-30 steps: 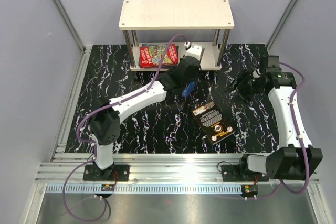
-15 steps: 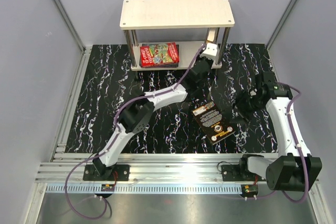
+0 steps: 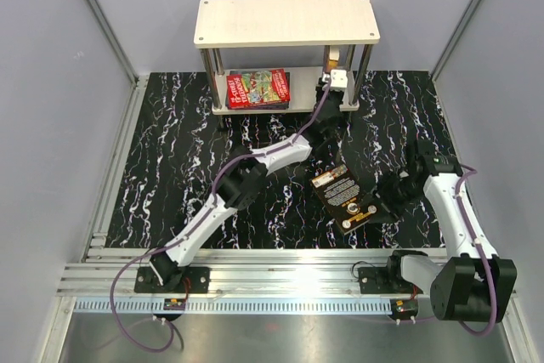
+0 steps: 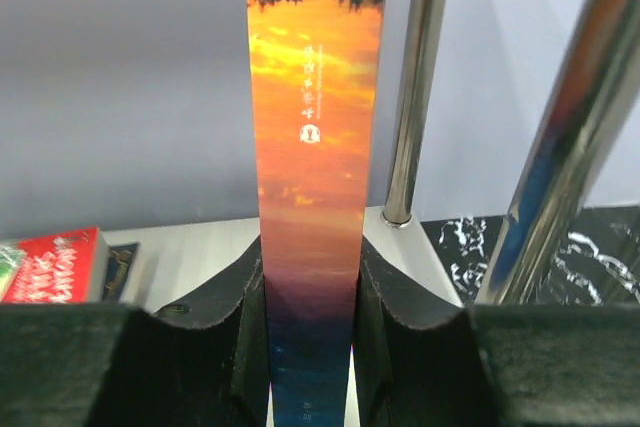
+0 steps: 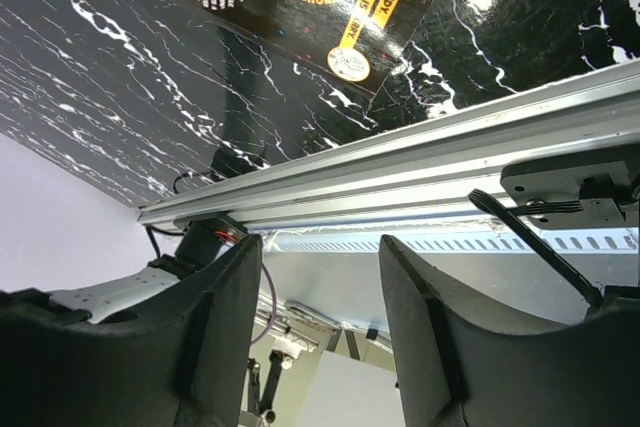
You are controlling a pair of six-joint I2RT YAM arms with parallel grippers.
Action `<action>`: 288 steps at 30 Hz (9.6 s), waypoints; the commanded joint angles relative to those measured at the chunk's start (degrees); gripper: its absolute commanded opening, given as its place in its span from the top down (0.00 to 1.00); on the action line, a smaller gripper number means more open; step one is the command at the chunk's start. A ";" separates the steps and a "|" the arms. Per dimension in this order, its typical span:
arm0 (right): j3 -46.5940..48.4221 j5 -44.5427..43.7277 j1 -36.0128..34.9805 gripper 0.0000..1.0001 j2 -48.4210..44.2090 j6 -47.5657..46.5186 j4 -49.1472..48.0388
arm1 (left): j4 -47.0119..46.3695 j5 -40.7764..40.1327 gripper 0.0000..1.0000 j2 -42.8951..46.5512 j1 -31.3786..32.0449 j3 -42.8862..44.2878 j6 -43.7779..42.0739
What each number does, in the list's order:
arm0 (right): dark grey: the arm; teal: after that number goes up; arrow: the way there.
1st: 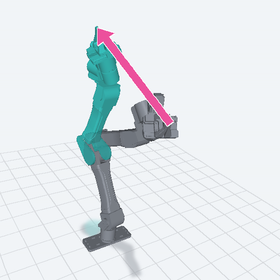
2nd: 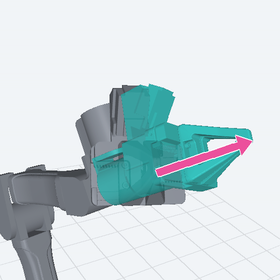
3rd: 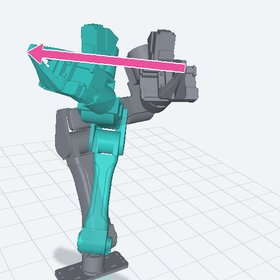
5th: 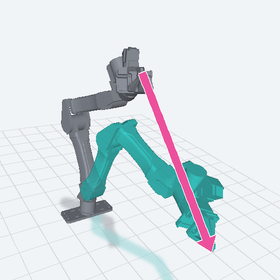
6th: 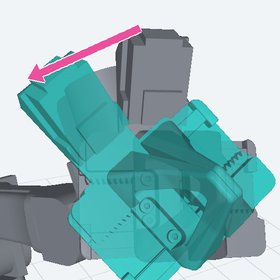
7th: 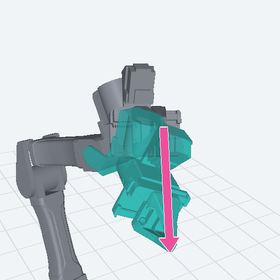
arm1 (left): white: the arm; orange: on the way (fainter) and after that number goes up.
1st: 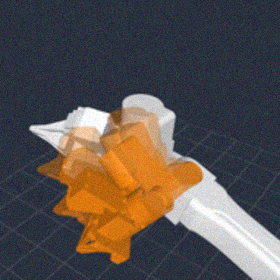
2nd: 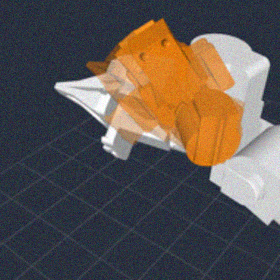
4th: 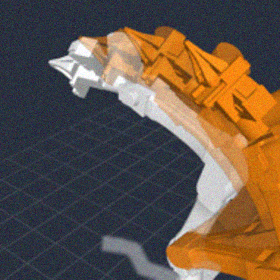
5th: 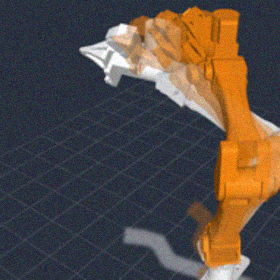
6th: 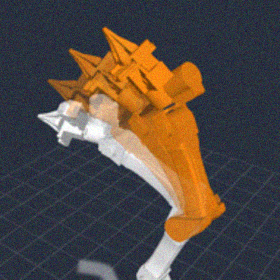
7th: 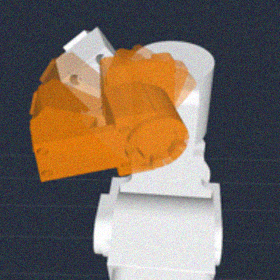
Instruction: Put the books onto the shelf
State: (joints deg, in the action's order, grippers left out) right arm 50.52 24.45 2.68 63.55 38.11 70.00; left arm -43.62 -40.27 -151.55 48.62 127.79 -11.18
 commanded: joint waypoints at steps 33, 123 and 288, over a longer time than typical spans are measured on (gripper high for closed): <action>-8.60 -1.16 -0.30 0.43 -13.45 3.73 1.99 | -3.58 6.52 0.01 -6.14 3.23 11.00 16.81; -15.45 -0.28 -0.30 0.44 -9.76 -0.14 -4.96 | 1.50 4.34 0.01 -5.77 5.27 6.85 8.80; -4.91 5.52 4.44 0.59 36.73 -9.01 -36.07 | 44.59 35.08 0.12 35.70 9.04 -36.55 86.68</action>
State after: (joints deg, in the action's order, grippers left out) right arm 48.47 28.91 9.65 96.95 31.66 27.88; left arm 17.10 -7.60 -117.78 56.55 86.15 73.67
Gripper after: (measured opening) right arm 0.407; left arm 0.889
